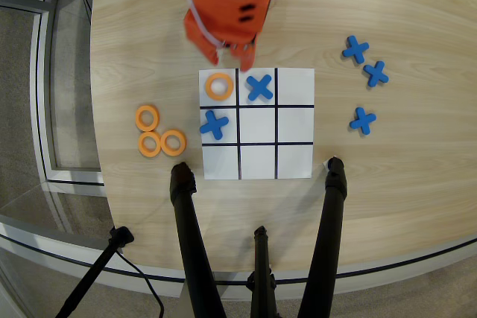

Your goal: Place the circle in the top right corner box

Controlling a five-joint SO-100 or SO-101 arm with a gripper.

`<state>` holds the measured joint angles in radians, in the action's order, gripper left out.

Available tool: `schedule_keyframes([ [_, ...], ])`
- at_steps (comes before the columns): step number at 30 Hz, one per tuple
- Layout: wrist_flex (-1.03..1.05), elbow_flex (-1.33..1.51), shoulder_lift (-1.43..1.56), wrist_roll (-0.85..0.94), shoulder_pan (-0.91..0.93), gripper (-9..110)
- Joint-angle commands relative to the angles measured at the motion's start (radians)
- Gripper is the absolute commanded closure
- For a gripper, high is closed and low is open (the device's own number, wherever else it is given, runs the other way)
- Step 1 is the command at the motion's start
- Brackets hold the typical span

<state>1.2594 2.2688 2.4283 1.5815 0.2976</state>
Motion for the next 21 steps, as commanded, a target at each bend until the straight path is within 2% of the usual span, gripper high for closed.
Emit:
schedule_keyframes([
  [1, -0.127, -0.192, -0.227, -0.038, 0.049, 85],
  [9, -0.259, -0.483, -0.672, -0.067, 0.101, 82],
  [15, -0.422, -0.546, -0.857, -0.077, 0.114, 81],
  [21, -0.48, -0.604, -0.979, -0.077, 0.124, 79],
])
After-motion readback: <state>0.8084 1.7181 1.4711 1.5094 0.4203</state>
